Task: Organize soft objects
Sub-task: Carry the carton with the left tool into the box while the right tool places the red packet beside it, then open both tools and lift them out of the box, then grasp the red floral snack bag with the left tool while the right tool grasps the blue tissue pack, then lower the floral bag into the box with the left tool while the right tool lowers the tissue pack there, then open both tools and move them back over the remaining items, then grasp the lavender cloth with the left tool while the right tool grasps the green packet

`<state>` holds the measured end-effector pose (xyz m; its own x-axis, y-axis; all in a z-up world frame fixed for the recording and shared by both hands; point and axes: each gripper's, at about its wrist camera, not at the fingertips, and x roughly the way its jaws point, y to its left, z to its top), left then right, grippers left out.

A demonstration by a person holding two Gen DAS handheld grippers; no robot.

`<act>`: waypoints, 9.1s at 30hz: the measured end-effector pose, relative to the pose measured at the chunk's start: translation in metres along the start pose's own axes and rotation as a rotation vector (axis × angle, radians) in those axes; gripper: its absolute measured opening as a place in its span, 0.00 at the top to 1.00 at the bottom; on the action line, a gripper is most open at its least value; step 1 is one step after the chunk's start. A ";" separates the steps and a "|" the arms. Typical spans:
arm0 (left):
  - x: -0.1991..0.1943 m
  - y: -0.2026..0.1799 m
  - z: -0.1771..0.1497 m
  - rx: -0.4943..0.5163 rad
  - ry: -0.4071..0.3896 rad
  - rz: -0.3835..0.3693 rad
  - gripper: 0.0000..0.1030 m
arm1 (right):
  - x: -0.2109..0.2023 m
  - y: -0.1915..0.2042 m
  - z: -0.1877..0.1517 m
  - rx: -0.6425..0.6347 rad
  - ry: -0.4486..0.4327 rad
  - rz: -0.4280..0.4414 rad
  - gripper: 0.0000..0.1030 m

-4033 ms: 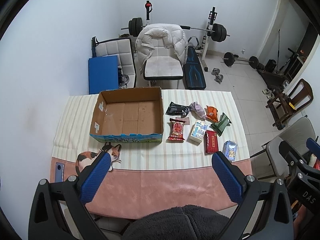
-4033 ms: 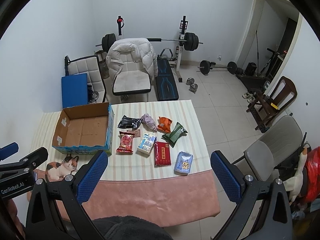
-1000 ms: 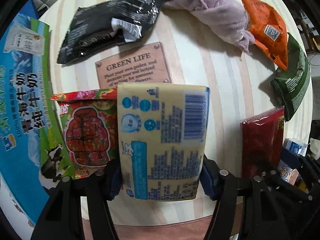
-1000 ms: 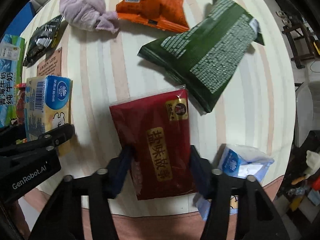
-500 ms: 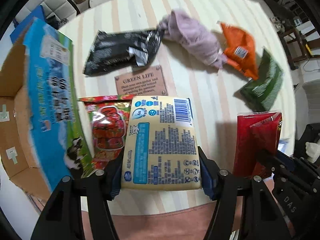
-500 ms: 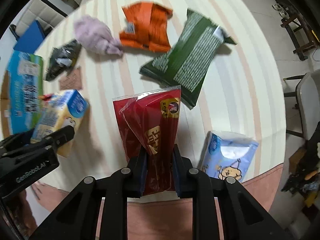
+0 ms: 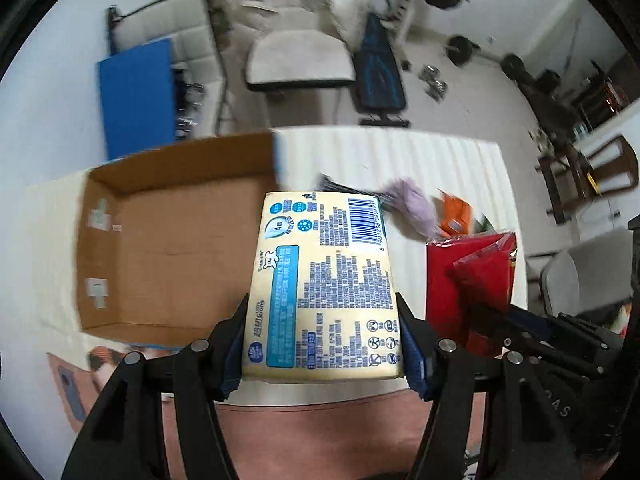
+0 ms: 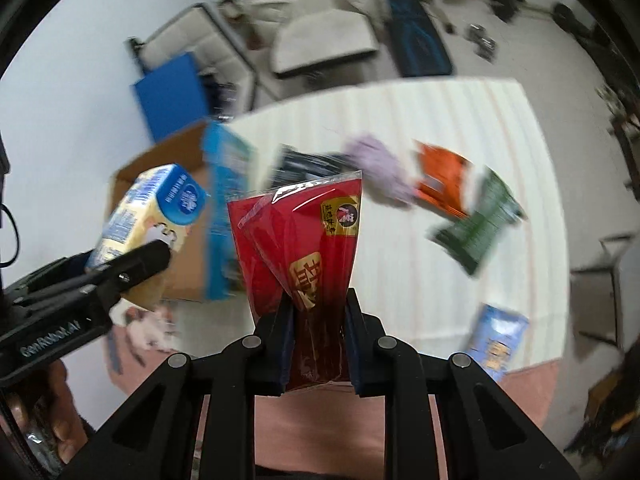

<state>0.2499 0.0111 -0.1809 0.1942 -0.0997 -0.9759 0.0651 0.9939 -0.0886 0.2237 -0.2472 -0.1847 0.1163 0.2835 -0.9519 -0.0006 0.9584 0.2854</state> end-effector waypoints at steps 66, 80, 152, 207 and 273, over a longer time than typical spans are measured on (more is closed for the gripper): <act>0.046 0.224 -0.008 -0.136 -0.001 0.066 0.11 | 0.197 0.275 0.041 -0.147 0.019 -0.144 0.00; -0.012 0.060 0.007 0.090 -0.119 0.090 0.11 | 0.079 0.163 0.008 -0.013 -0.128 -0.049 0.00; 0.033 0.094 0.015 0.027 0.041 -0.085 0.58 | 0.068 0.112 0.016 -0.072 0.008 0.101 0.65; 0.103 0.260 0.041 -0.160 0.104 0.100 0.03 | 0.244 0.250 0.087 -0.133 0.091 -0.219 0.00; 0.306 -0.167 0.115 -0.119 0.391 -0.135 0.35 | 0.211 -0.243 0.059 0.615 0.095 0.017 0.25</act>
<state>0.4108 -0.1904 -0.4414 -0.1951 -0.2269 -0.9542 -0.0529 0.9739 -0.2207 0.3070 -0.4223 -0.4484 0.0322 0.3273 -0.9444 0.5739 0.7676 0.2856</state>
